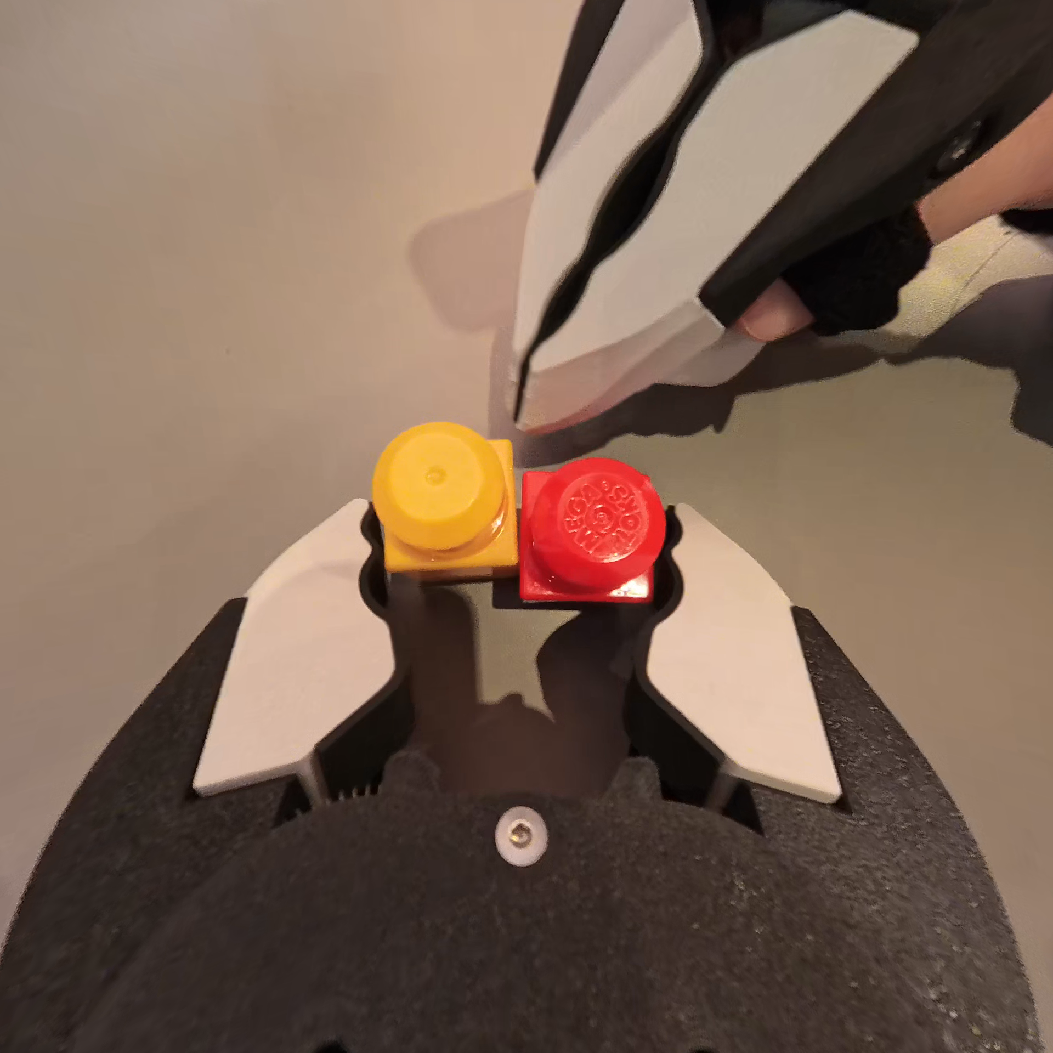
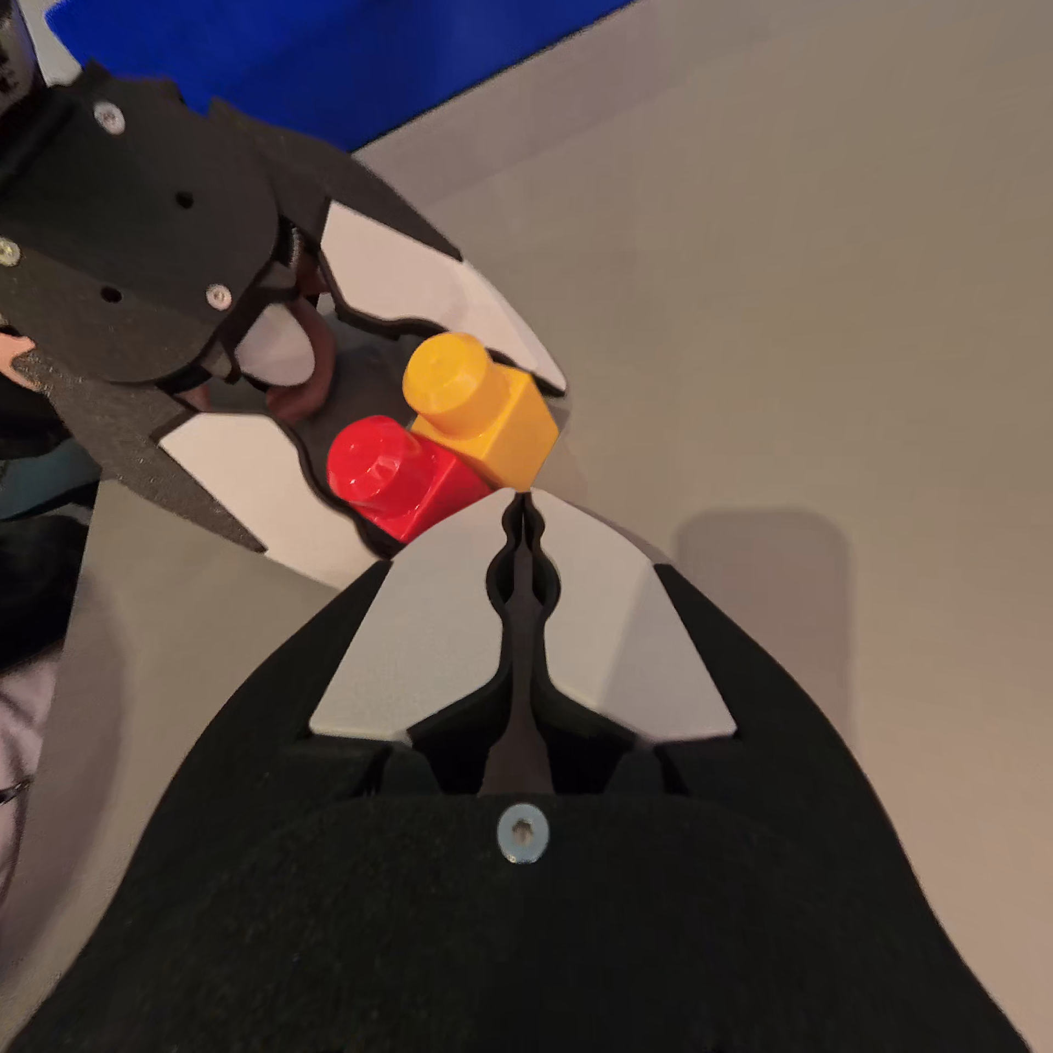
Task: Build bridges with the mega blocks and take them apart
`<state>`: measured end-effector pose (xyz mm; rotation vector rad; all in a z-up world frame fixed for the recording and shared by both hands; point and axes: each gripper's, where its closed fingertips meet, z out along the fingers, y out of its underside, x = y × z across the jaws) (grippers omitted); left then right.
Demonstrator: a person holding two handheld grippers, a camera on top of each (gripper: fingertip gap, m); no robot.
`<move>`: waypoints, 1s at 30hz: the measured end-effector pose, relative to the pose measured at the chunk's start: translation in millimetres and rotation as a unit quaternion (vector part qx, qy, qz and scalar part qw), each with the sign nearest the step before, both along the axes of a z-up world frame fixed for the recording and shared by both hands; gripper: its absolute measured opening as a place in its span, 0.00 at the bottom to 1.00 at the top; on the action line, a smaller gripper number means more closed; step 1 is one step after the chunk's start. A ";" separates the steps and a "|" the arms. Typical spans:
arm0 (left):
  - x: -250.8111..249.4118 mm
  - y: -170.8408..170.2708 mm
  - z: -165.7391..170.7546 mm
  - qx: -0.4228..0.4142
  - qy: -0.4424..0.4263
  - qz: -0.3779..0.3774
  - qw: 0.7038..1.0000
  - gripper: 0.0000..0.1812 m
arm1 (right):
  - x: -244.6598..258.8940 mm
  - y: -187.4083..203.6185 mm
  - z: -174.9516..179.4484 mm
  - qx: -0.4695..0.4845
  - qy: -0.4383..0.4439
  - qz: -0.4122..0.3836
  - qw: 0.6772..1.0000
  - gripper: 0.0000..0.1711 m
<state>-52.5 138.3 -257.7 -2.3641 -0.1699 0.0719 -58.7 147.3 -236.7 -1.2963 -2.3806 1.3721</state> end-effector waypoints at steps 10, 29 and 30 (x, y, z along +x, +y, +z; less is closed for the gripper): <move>-0.9 -1.9 -0.2 0.005 -0.001 -0.008 1.000 0.53 | -15.3 -8.0 0.4 -0.010 0.026 0.012 1.000 0.00; 1.6 -4.6 -0.4 0.007 -0.002 0.002 1.000 0.54 | -10.1 -12.4 -2.0 -0.026 0.012 0.018 0.999 0.00; 1.7 -4.9 -0.4 0.007 -0.002 0.007 1.000 0.54 | -9.7 -12.5 -1.6 -0.029 0.012 0.017 0.999 0.00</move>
